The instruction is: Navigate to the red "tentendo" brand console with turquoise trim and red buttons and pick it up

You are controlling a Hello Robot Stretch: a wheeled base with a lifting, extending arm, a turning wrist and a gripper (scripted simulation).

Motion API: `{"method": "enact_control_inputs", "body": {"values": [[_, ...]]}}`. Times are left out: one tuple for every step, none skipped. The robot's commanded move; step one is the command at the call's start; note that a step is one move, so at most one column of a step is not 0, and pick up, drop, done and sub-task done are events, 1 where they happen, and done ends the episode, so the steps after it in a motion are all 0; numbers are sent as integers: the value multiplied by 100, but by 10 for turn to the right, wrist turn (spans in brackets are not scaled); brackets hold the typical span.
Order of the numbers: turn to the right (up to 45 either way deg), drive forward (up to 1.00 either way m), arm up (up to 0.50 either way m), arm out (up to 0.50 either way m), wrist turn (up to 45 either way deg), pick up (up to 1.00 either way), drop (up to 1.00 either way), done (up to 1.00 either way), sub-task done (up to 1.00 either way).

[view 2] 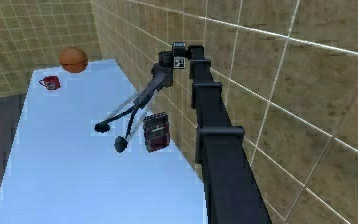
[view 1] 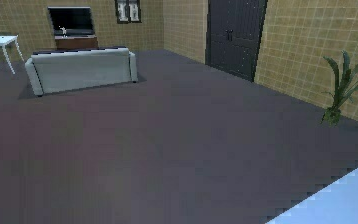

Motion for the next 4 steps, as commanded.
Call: {"method": "enact_control_inputs", "body": {"values": [[0, 0, 0, 0, 450, 0, 0, 0, 0], [0, 0, 0, 0, 450, 0, 0, 0, 0], [0, 0, 0, 0, 90, 0, 0, 0, 0], [0, 0, -30, 0, 0, 0, 0, 0, 0]]}}
